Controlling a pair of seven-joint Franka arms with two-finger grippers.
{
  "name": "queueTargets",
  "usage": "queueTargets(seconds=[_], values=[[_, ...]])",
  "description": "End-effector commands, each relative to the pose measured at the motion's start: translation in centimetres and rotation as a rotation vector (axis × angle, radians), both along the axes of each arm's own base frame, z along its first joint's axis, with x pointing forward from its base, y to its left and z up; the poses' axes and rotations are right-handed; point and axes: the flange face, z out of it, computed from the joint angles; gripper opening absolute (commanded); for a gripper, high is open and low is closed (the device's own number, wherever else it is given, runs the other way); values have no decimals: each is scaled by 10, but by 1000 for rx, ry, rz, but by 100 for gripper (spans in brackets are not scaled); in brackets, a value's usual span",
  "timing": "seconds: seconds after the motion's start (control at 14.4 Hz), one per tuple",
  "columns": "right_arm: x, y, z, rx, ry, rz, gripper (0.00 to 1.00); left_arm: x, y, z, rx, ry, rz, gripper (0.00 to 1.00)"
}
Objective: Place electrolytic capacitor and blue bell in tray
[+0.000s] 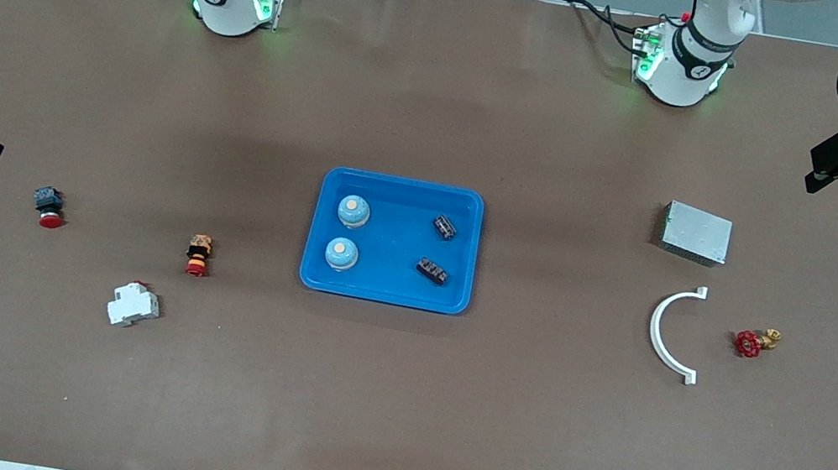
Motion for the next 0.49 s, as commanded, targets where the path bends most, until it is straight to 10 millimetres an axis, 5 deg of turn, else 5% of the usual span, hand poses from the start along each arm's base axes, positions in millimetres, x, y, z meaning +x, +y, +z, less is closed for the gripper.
queueTargets(seconds=[0.0,0.42], values=[[4,1,3,-21,-1,-5,100,-4,2,8,-4,-8,-6,100],[5,3,3,-19,-1,-2,100,-3,2,6,-10,-3,-6,100]])
